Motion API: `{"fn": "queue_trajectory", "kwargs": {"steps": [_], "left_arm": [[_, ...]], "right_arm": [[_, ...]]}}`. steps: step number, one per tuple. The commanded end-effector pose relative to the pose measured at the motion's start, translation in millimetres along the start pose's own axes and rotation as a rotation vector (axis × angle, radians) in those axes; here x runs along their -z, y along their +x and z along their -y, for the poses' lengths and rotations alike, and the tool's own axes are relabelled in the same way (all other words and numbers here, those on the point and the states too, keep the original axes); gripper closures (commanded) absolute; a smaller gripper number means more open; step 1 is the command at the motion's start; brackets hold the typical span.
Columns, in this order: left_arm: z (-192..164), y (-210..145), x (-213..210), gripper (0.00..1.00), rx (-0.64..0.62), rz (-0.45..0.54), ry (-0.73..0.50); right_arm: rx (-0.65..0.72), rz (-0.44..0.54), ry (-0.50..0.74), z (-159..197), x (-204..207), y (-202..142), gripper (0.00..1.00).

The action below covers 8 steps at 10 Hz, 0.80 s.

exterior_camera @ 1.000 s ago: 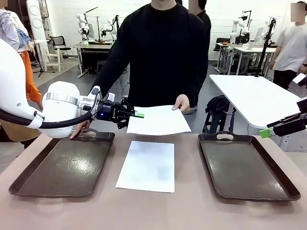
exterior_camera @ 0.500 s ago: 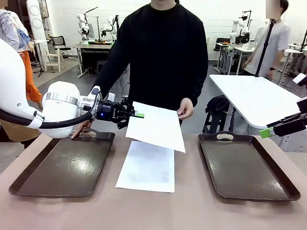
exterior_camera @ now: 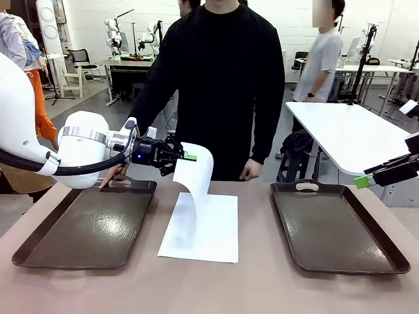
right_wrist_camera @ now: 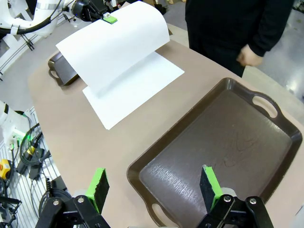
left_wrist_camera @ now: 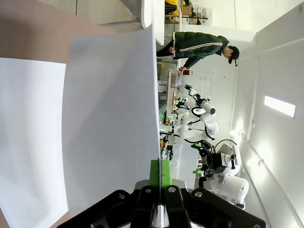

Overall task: Sort the A4 documents.
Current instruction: Receive the A4 Paper, then place the A4 Paper in the designated Handle tray.

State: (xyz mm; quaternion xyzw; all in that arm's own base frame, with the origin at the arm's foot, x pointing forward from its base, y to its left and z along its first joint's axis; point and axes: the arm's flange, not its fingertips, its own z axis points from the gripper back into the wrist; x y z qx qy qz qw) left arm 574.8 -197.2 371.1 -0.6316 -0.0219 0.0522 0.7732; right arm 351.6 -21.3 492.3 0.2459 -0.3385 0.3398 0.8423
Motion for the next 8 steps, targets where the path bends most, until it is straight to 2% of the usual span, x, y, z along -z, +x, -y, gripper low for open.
{"fn": "queue_trajectory", "kwargs": {"steps": [1,8], "left_arm": [[0.6,0.4,-0.1,1.00,-0.002,0.005,-0.005],[0.6,0.4,-0.1,1.00,-0.002,0.005,-0.005]], "right_arm": [[-0.009,0.023,0.018,3.4,3.7,1.7,0.00],[-0.009,0.023,0.018,3.4,3.7,1.7,0.00]]}}
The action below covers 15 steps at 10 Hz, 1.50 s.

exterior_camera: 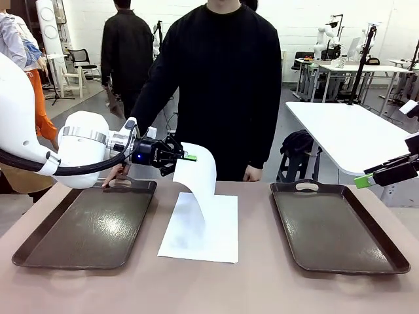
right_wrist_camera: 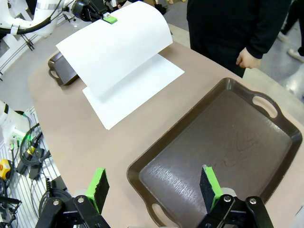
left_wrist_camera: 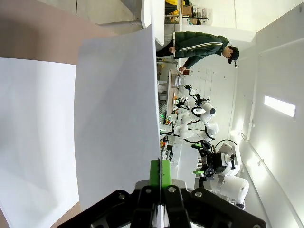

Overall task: Sort the A4 documents.
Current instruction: Place the A4 Paper in the designated Handle tray.

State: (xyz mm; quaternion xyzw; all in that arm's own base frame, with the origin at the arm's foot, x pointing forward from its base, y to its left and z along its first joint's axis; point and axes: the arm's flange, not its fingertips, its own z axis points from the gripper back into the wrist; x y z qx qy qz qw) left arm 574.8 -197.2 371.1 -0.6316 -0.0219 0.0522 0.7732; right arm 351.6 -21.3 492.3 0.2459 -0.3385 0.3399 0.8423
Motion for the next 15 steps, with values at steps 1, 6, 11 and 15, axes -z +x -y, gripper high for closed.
{"fn": "queue_trajectory", "kwargs": {"steps": [1,6,11,15], "left_arm": [[1,0,0,1.00,-0.002,0.005,-0.005],[0,0,0,0.99,0.000,0.000,0.000],[24,-42,-76,0.99,0.137,-0.100,0.127],[2,-56,-112,0.99,0.117,-0.083,0.301]], "right_arm": [[-0.009,0.023,0.018,3,4,2,0.00],[-0.009,0.023,0.018,3,4,2,0.00],[-0.009,0.023,0.018,3,4,2,0.00],[-0.009,0.023,0.018,3,4,2,0.00]]}}
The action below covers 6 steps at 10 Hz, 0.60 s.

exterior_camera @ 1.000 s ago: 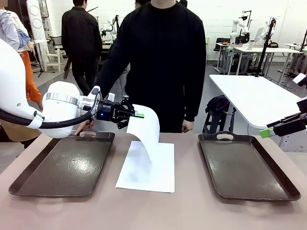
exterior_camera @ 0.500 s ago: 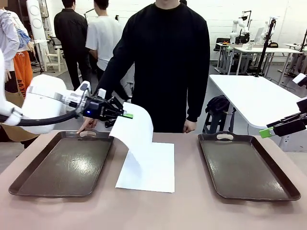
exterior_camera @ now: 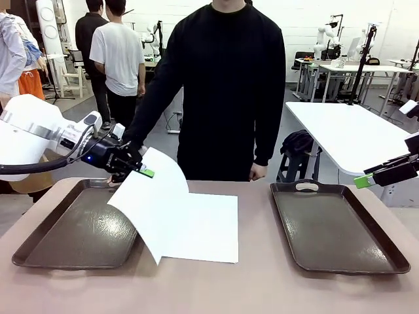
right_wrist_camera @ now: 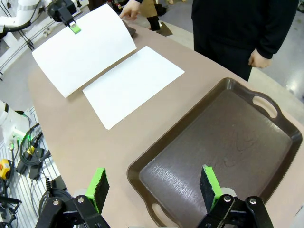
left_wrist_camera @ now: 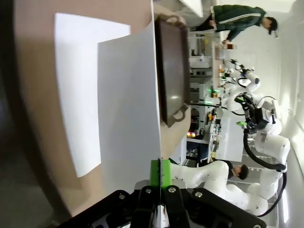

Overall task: Sort the A4 documents.
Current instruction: Place the A4 Paper in the designated Handle tray.

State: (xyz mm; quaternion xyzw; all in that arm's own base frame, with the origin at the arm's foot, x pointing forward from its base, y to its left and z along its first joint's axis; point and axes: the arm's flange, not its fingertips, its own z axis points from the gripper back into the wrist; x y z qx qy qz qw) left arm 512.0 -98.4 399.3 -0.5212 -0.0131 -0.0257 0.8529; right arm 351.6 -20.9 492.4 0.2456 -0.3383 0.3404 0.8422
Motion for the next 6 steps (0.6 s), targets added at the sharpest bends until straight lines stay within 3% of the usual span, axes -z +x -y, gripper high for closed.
{"fn": "queue_trajectory", "kwargs": {"steps": [1,4,6], "left_arm": [[-13,-4,-3,0.99,0.000,0.035,0.045],[-41,0,-15,0.99,-0.003,0.053,0.123],[-52,2,-44,0.99,0.002,0.071,0.222]], "right_arm": [[-0.008,0.024,0.017,4,4,1,0.00],[-0.008,0.024,0.017,4,4,1,0.00],[-0.008,0.024,0.017,4,4,1,0.00]]}}
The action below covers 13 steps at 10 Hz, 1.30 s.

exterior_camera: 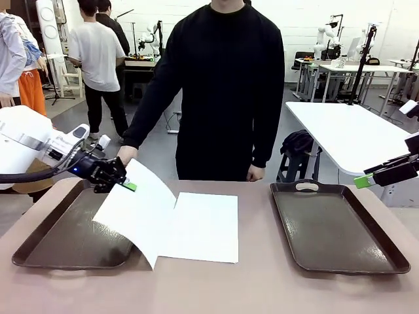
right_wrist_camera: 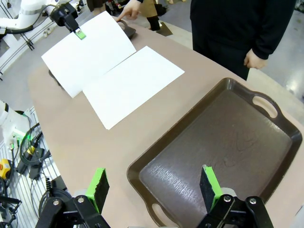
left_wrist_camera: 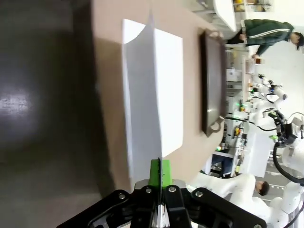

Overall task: Sort the A4 documents.
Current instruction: Place the A4 Paper in the designated Handle tray.

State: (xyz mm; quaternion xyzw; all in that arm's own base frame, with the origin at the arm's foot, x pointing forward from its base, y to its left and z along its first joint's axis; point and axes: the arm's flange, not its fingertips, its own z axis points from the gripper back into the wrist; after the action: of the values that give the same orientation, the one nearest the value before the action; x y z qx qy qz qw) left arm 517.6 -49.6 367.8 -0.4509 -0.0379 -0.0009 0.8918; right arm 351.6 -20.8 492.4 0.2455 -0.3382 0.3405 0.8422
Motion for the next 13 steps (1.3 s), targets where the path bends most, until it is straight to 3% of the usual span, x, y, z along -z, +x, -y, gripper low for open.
{"fn": "queue_trajectory", "kwargs": {"steps": [1,4,6,10,13], "left_arm": [[-10,3,-28,0.99,0.024,0.007,0.120],[-27,22,-63,0.99,-0.007,-0.004,0.235],[-39,38,-63,0.99,-0.007,0.005,0.293],[-67,68,-52,0.99,-0.060,-0.087,0.382],[-69,73,-61,0.99,-0.066,-0.088,0.444]], "right_arm": [[-0.008,0.024,0.018,4,4,1,0.00],[-0.008,0.024,0.018,4,4,1,0.00],[-0.008,0.024,0.018,4,4,1,0.00],[-0.008,0.024,0.018,4,4,1,0.00],[-0.008,0.024,0.018,4,4,1,0.00]]}}
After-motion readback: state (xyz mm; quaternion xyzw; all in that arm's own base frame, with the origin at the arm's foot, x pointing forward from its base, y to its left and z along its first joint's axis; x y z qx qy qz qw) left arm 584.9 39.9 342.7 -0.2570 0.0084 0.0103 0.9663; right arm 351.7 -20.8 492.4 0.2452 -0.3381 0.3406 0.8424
